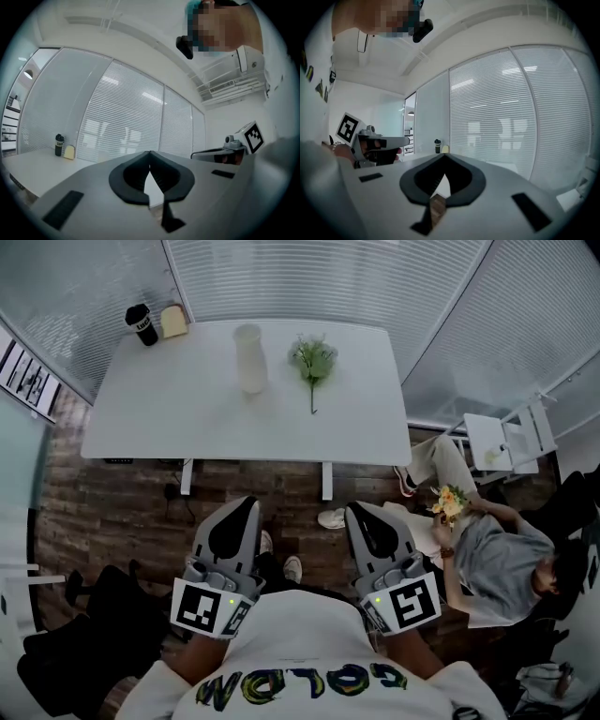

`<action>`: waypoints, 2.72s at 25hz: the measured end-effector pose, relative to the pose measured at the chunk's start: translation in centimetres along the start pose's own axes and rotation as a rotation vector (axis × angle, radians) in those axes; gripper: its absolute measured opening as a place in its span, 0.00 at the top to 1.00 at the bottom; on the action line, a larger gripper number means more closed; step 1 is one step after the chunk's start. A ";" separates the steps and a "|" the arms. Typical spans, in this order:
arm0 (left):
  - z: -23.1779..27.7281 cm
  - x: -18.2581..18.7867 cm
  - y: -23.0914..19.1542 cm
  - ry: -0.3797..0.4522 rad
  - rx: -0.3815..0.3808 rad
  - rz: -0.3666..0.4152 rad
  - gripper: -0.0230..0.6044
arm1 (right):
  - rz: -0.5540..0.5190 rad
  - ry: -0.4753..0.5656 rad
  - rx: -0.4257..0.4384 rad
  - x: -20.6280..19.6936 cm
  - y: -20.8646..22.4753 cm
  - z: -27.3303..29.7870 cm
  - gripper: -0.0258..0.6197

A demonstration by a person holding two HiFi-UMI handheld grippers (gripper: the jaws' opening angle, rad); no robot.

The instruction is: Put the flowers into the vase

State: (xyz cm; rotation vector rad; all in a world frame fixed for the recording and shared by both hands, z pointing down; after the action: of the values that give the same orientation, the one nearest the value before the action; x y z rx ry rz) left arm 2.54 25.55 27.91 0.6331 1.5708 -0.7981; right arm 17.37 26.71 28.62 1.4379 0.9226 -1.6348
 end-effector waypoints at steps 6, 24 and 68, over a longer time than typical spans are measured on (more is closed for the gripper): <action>1.9 -0.2 -1.3 0.001 0.005 0.004 0.94 | 0.006 0.002 0.010 -0.2 1.2 2.1 0.95; 10.6 1.2 -14.5 0.001 -0.021 -0.002 0.94 | -0.017 -0.018 -0.002 1.5 3.2 17.3 0.94; 28.8 1.9 -34.5 -0.040 -0.132 -0.060 0.94 | -0.010 -0.060 -0.110 4.1 10.9 42.3 0.94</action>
State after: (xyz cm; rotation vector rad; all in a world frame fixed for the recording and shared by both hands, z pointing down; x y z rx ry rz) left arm -6.79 -18.50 29.17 0.4740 1.5978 -0.7405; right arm 7.83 -16.13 28.67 1.3051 0.9721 -1.6004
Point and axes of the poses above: the fingertips, and each gripper's own axes: z forward along the fingers, y to its right, x out of its top, the point moved 1 cm from there along -z, backward along the fingers, and after that the axes turned 6 degrees about -x, right-handed, at the moved point
